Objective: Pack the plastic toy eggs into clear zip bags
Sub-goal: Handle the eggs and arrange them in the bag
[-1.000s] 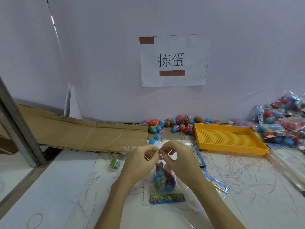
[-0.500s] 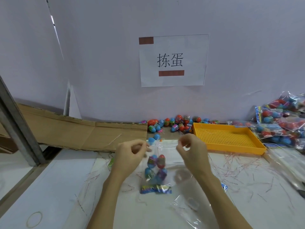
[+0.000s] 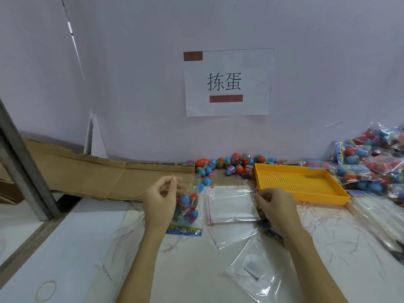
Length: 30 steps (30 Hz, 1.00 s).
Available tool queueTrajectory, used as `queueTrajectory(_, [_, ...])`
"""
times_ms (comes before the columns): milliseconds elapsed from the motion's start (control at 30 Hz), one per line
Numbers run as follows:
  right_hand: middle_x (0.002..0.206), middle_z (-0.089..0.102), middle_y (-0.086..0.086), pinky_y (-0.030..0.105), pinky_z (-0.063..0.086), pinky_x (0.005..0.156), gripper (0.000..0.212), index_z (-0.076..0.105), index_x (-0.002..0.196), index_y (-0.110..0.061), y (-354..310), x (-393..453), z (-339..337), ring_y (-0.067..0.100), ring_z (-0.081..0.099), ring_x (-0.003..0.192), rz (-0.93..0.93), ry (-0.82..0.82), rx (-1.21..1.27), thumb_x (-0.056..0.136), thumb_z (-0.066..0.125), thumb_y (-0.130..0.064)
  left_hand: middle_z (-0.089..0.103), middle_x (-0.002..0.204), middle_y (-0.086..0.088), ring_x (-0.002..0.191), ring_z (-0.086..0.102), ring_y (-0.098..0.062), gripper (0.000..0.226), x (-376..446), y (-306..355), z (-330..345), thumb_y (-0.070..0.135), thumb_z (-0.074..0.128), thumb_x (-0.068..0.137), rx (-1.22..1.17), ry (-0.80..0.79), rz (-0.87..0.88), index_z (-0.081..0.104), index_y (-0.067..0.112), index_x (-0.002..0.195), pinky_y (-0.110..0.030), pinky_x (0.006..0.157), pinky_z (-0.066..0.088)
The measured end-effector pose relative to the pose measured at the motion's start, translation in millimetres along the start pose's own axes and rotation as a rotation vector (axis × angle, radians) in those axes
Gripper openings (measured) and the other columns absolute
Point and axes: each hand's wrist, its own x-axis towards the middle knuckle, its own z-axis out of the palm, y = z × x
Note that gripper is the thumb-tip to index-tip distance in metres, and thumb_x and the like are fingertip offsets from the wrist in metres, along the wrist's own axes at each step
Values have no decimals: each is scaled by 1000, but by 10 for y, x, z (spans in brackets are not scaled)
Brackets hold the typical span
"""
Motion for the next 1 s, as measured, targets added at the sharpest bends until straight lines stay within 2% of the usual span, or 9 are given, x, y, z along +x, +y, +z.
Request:
queueTrajectory(100, [91,75,5,16,37,56,14,78,101,-10,32,15,-88,13,59,73,32,105,22,98,66,-15,78,90,4,83,76,-11,14,-3,13,6,19,60,103,-17,-22,-5,74,18,100,-44,79,65])
queueTrajectory(200, [96,76,2,13,41,59,19,77,108,-13,-97,-41,-124,12,62,74,-67,229,179,98,62,-6,79,92,1,86,77,-16,14,-4,13,17,18,61,103,-80,-68,-32,75,16,103,-44,80,65])
queueTrajectory(267, [93,75,-4,12,49,60,21,74,111,-18,-283,-109,-82,13,67,75,-125,123,412,99,62,-8,79,90,0,85,78,-19,14,-6,31,29,18,62,103,-112,-102,-41,75,16,104,-40,78,65])
queueTrajectory(333, [96,76,-6,16,54,67,21,72,116,-23,-493,-198,9,11,71,83,-142,-113,610,98,65,-15,80,87,0,82,78,-19,14,-29,66,40,17,61,103,-150,-143,-45,75,16,104,-32,73,65])
queueTrajectory(433, [103,77,-11,22,59,78,27,74,119,-23,-649,-291,179,6,72,94,-186,-281,670,93,72,-27,80,86,1,78,78,-19,13,-58,103,62,16,62,102,-193,-197,-45,75,18,103,-26,69,63])
queueTrajectory(600, [96,78,-9,23,60,73,14,80,104,-20,-633,-307,292,10,74,89,-125,-289,742,91,76,-22,80,89,2,78,78,-18,12,-85,161,96,19,65,100,-220,-241,-70,74,16,107,-25,66,63])
queueTrajectory(767, [97,79,-7,25,61,74,18,80,106,-21,-578,-260,257,14,75,92,-5,-319,846,98,66,-12,81,100,-3,88,78,-20,29,-43,144,7,39,69,93,-330,-395,-279,78,15,107,-27,73,63])
queueTrajectory(867, [104,77,-13,24,60,74,20,81,106,-24,-573,-261,237,11,73,95,3,-339,868,98,66,-12,80,107,-4,95,78,-21,23,-32,104,-26,25,76,91,-325,-478,-286,78,13,109,-26,77,62])
queueTrajectory(1000, [98,78,-9,21,58,72,19,80,106,-23,-577,-269,246,13,73,91,27,-360,853,95,70,-12,79,103,-12,90,78,-26,16,-28,86,-21,8,73,93,-411,-409,-369,77,5,108,-28,73,62])
